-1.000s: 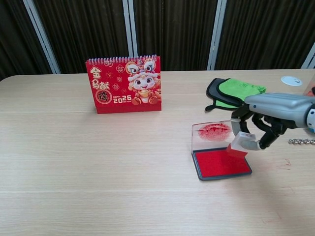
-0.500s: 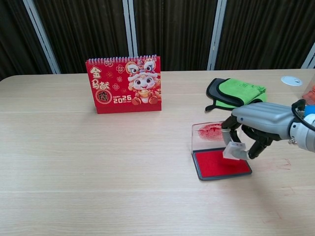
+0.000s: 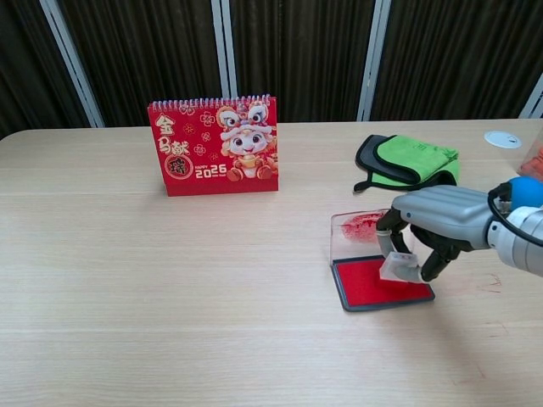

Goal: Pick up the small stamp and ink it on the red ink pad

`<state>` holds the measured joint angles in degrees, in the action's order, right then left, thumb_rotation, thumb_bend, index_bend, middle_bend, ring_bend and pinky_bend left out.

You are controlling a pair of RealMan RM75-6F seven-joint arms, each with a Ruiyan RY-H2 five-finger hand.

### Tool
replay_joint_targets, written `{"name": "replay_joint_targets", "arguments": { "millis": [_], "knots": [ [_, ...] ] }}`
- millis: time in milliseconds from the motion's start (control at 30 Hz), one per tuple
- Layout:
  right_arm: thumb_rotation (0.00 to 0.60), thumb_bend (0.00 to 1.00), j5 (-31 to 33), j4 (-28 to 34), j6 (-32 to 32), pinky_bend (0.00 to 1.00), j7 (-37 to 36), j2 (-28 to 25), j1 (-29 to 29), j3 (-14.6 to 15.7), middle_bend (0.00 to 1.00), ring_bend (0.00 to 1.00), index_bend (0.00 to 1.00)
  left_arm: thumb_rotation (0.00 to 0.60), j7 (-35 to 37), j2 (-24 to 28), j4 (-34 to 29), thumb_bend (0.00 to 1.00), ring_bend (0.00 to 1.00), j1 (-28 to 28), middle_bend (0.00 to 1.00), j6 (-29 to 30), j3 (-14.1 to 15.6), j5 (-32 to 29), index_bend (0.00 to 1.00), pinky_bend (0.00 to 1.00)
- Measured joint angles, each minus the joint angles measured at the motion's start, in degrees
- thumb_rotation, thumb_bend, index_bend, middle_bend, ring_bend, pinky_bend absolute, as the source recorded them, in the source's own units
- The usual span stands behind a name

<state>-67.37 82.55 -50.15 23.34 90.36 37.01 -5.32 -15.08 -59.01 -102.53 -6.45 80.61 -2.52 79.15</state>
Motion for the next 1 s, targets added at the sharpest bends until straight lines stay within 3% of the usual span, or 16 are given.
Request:
{"name": "replay_joint_targets", "arguments": {
  "millis": [600, 1000],
  "knots": [
    [0.600, 0.50, 1.2, -1.6, -0.3, 1.00, 1.9, 1.3, 0.3, 1.4, 0.61, 0.79, 0.59, 0.600, 0.4, 0.2, 0.0, 0.00, 0.00, -0.1, 0.00, 0.0, 0.1, 0.0, 0.00, 0.00],
    [0.600, 0.50, 0.3, 5.6, -2.7, 1.00, -1.2, -4.4, -0.1, -0.9, 0.61, 0.79, 0.59, 0.600, 0.6, 0.3, -0.1, 0.00, 0.00, 0.0, 0.00, 0.2, 0.3, 0.2, 0.00, 0.00]
  ]
}}
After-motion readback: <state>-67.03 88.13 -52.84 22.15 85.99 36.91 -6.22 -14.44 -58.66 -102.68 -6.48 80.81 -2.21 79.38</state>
